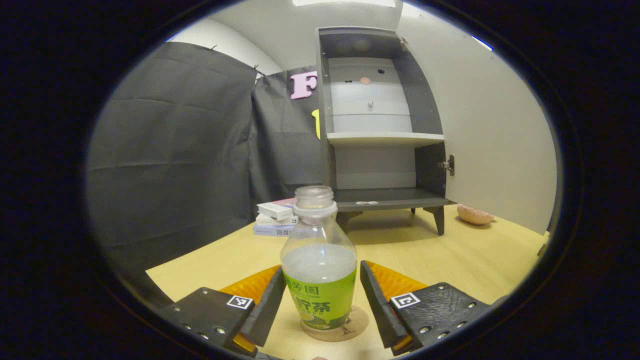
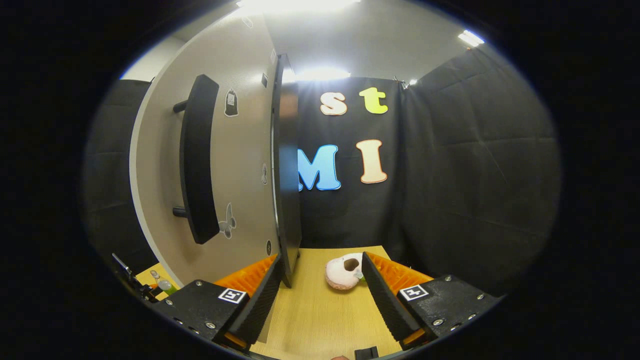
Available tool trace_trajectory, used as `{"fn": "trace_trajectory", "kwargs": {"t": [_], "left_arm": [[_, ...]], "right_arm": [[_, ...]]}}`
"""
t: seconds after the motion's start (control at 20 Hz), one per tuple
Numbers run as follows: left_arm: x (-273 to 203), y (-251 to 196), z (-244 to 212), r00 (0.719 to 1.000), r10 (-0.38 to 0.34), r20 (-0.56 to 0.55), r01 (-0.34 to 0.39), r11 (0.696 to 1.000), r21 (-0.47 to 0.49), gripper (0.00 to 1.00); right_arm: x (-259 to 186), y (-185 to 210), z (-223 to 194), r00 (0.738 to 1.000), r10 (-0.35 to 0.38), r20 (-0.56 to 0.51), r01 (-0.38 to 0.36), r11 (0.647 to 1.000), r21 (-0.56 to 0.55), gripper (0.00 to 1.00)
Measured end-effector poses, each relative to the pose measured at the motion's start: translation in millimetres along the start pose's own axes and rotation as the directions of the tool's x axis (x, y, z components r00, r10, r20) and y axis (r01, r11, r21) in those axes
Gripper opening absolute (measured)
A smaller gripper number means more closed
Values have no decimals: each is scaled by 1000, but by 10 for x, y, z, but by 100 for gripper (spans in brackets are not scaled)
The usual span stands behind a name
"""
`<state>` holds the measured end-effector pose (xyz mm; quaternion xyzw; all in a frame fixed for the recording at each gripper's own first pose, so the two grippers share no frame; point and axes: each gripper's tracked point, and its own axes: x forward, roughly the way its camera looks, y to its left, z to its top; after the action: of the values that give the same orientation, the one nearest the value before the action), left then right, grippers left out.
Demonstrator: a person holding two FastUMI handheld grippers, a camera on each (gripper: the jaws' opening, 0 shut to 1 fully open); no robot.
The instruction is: Open the cabinet door with the right hand, grasp the bottle in the cabinet with the left hand and place it on the coaster, then close the cabinet door with the right hand.
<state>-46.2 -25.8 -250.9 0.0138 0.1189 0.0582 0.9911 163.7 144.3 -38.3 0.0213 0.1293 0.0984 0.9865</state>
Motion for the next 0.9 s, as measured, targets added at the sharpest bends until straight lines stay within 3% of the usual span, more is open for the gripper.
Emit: {"fn": "trace_trajectory", "kwargs": {"t": [0.45, 0.8, 0.9], "left_arm": [[-83, -22, 923, 996, -10, 86, 7, 999, 39, 87], [-254, 33, 1707, 996, 8, 88, -9, 1000, 10, 87], [-258, 18, 1894, 997, -15, 77, 16, 1000, -13, 84]], "right_arm": [[-67, -144, 253, 998, 3, 68, -7, 998, 58, 95], [-170, -271, 606, 990, -44, 134, 35, 997, 69, 95], [-192, -240, 655, 989, -65, 130, 53, 995, 90, 95]]}}
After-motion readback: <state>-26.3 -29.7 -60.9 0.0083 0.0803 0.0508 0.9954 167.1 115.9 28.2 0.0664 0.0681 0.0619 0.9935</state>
